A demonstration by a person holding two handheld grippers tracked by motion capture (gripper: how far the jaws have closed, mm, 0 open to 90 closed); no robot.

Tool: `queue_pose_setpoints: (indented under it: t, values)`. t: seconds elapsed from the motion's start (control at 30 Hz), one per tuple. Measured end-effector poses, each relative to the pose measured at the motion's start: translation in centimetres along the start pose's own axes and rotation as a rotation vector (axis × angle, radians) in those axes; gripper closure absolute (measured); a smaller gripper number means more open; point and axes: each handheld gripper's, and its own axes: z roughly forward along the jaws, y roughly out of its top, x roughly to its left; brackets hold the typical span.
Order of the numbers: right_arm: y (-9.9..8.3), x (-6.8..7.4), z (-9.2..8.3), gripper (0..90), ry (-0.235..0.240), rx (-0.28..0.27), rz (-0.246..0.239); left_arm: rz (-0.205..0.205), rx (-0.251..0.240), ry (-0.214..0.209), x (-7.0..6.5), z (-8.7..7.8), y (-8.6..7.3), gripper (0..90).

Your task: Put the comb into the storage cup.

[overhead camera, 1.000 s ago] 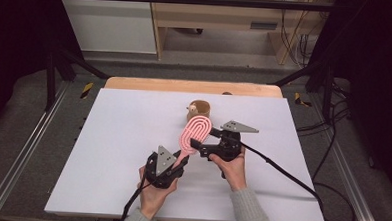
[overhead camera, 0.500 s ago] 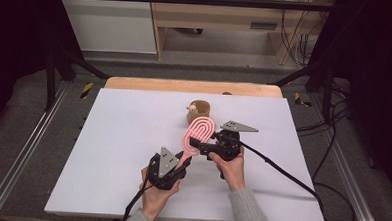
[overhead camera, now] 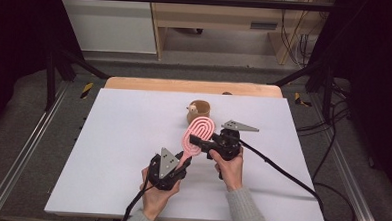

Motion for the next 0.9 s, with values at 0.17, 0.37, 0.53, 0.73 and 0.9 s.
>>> queue_pose_setpoints:
  t: [0.17,0.37,0.53,0.73,0.9]
  values:
    - [-0.03,0.01,0.01,50.1,0.01,0.004,0.007,0.004,0.006,0.004,-0.02,0.19,-0.09,69.0]
    - [-0.03,0.08,-0.04,54.1,0.029,0.015,0.019,0.009,0.011,0.009,-0.04,0.35,-0.14,69.0]
    - [-0.08,0.14,-0.07,56.5,0.043,0.018,0.017,0.015,0.018,0.014,-0.09,0.53,-0.24,69.0]
    - [-0.12,0.35,-0.21,59.4,0.064,0.015,0.02,0.023,0.022,0.019,-0.18,0.68,-0.27,68.9]
    - [-0.12,0.53,-0.34,61.2,0.083,0.017,0.028,0.027,0.025,0.021,-0.23,0.74,-0.27,68.9]
